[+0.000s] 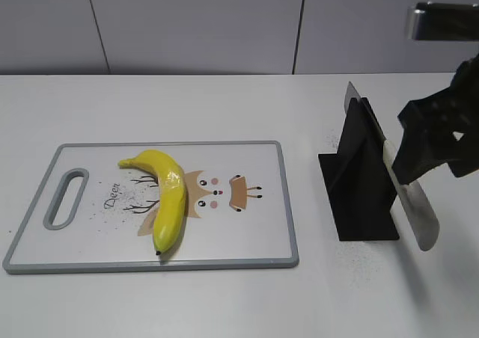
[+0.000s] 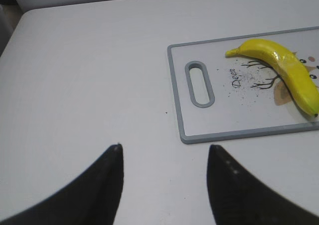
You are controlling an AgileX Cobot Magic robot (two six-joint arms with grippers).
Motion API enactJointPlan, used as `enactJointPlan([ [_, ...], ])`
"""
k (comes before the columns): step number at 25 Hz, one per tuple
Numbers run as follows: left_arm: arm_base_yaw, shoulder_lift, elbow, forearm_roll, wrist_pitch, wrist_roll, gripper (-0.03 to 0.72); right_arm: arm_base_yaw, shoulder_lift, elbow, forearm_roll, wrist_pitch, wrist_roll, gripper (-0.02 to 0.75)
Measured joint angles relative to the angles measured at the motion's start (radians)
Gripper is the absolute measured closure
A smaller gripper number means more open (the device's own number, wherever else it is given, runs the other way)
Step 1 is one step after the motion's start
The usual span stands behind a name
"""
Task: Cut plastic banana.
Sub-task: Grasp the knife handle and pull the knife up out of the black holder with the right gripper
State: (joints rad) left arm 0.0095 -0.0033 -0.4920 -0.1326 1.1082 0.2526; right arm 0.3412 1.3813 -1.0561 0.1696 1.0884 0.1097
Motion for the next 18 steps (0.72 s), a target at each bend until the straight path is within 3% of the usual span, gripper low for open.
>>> enactJointPlan([
  [5, 0.0, 0.0, 0.0, 0.0, 0.0, 0.0, 0.17, 0.0, 0.131, 0.0, -0.039, -0.026, 0.065, 0.211],
  [10, 0.0, 0.0, 0.0, 0.0, 0.0, 0.0, 0.17, 0.0, 0.233, 0.0, -0.009, -0.043, 0.08, 0.241],
  [13, 0.0, 0.0, 0.0, 0.0, 0.0, 0.0, 0.17, 0.0, 0.266, 0.0, 0.024, -0.044, 0.082, 0.351],
  [16, 0.0, 0.0, 0.0, 0.0, 0.0, 0.0, 0.17, 0.0, 0.27, 0.0, 0.029, -0.043, 0.095, 0.577],
  [18, 0.0, 0.0, 0.0, 0.0, 0.0, 0.0, 0.17, -0.002, 0.27, 0.0, 0.029, -0.042, 0.101, 0.575],
])
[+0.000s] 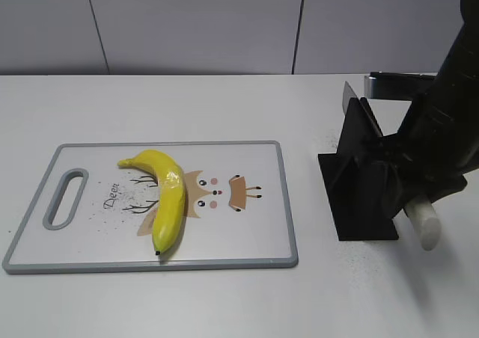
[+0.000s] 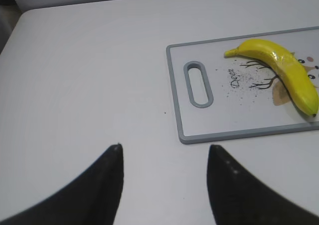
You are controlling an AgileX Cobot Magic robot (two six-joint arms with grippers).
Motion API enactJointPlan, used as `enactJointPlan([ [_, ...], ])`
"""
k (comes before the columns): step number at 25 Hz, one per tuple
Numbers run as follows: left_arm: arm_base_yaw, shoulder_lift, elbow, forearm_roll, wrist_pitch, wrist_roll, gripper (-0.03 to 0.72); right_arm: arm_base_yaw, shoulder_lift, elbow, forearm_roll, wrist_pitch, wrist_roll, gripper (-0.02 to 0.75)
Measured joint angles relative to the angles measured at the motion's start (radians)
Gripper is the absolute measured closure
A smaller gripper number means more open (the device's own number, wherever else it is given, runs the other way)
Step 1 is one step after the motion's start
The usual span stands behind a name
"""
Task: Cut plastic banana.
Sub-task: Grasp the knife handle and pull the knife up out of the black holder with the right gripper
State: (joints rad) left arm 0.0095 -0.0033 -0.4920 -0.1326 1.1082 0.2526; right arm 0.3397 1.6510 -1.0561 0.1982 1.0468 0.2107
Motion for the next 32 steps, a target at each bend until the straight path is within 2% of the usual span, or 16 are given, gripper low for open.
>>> enactJointPlan([
  [5, 0.0, 0.0, 0.0, -0.001, 0.0, 0.0, 0.17, 0.0, -0.033, 0.0, 0.002, -0.001, 0.004, 0.575],
  [15, 0.0, 0.0, 0.0, -0.001, 0.0, 0.0, 0.171, 0.002, -0.26, -0.005, 0.01, 0.002, -0.003, 0.578],
  [21, 0.0, 0.0, -0.004, -0.001, -0.017, 0.0, 0.171, 0.002, -0.357, -0.076, -0.012, 0.007, -0.045, 0.578],
  [24, 0.0, 0.006, -0.033, -0.001, -0.079, 0.0, 0.171, 0.002, -0.373, -0.136, -0.017, 0.011, -0.122, 0.578],
  [27, 0.0, 0.079, -0.067, -0.001, -0.144, 0.0, 0.171, 0.002, -0.371, -0.184, -0.017, 0.013, -0.284, 0.578],
  [32, 0.0, 0.371, -0.162, -0.009, -0.241, 0.034, 0.171, 0.002, -0.323, -0.248, -0.019, 0.028, -0.571, 0.578],
])
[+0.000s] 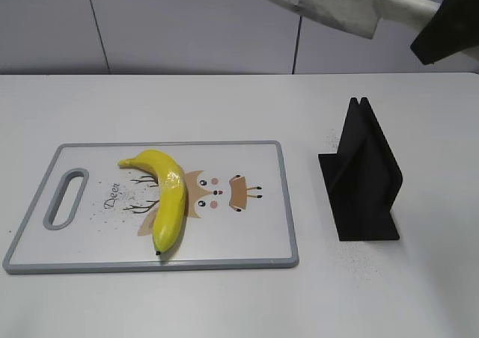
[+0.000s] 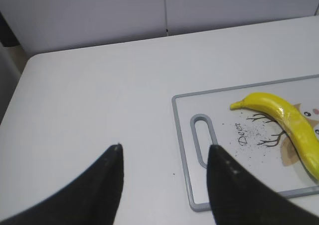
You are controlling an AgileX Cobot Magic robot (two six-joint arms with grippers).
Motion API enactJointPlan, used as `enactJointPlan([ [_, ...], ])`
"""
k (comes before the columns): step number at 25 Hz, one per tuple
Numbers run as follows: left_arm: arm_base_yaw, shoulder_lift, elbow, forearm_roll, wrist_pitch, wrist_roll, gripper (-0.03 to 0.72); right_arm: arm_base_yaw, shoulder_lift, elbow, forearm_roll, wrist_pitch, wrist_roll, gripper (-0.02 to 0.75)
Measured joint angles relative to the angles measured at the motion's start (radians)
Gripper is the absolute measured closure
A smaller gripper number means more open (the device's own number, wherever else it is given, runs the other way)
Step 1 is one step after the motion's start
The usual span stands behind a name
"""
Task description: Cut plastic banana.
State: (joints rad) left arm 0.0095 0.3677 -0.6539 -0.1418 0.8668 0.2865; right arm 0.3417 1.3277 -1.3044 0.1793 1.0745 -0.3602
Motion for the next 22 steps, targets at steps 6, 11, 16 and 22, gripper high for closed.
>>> enactJointPlan([
  [6, -0.02, 0.398, -0.262, -0.172, -0.008, 0.281, 0.155, 0.0, 0.124, -0.105, 0.054, 0.054, -0.314, 0.578],
  [11, -0.116, 0.693, -0.531, -0.225, 0.164, 0.45, 0.101, 0.021, 0.232, -0.213, 0.101, 0.087, -0.458, 0.578],
  [16, -0.265, 0.914, -0.751, -0.224, 0.315, 0.565, 0.095, 0.089, 0.344, -0.279, 0.107, 0.133, -0.578, 0.578],
  [22, -0.387, 1.103, -0.816, -0.192, 0.347, 0.699, 0.097, 0.129, 0.444, -0.297, 0.218, 0.111, -0.772, 0.578],
])
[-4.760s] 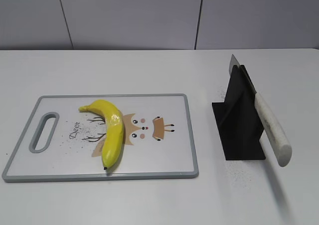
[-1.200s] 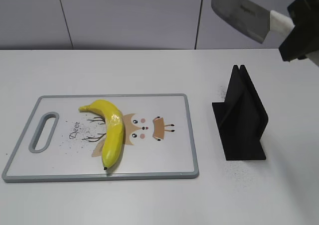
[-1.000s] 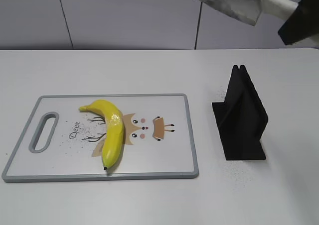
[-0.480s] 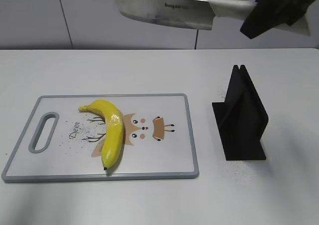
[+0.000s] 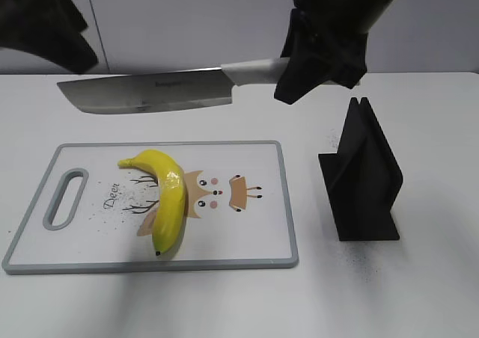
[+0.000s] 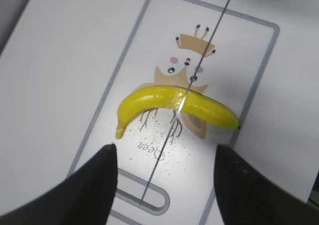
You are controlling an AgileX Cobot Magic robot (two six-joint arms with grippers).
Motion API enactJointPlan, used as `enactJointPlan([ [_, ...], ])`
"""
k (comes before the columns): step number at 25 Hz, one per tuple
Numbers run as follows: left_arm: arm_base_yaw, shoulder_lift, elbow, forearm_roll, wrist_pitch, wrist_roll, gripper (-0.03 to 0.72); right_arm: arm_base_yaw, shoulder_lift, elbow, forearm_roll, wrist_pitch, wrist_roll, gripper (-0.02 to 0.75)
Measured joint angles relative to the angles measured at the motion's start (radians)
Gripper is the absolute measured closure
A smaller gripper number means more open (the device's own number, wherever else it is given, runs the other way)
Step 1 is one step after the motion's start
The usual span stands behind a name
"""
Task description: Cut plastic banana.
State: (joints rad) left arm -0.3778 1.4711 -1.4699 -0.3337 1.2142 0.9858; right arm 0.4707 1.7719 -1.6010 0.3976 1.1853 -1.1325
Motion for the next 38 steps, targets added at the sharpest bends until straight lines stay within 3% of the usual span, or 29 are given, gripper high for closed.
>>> enactJointPlan([
  [11, -0.017, 0.216, 0.0, 0.024, 0.001, 0.014, 0.118, 0.0, 0.045, -0.004, 0.045, -0.048, -0.072, 0.578],
  [13, -0.017, 0.229, 0.0, 0.025, 0.001, 0.014, 0.207, 0.0, 0.049, -0.004, 0.046, -0.049, -0.076, 0.578],
  [17, -0.017, 0.232, -0.001, 0.028, 0.005, 0.014, 0.583, 0.0, 0.072, -0.005, 0.048, -0.053, -0.076, 0.578],
  [19, -0.017, 0.232, -0.001, 0.038, 0.015, 0.029, 0.631, 0.0, 0.086, -0.008, 0.049, -0.057, -0.08, 0.578],
  [30, -0.016, 0.344, 0.024, 0.055, -0.09, 0.04, 0.648, 0.0, 0.169, -0.01, 0.019, -0.136, -0.067, 0.578],
  [38, -0.016, 0.518, 0.187, 0.057, -0.364, 0.04, 0.648, -0.001, 0.429, -0.013, -0.006, -0.209, -0.07, 0.569],
])
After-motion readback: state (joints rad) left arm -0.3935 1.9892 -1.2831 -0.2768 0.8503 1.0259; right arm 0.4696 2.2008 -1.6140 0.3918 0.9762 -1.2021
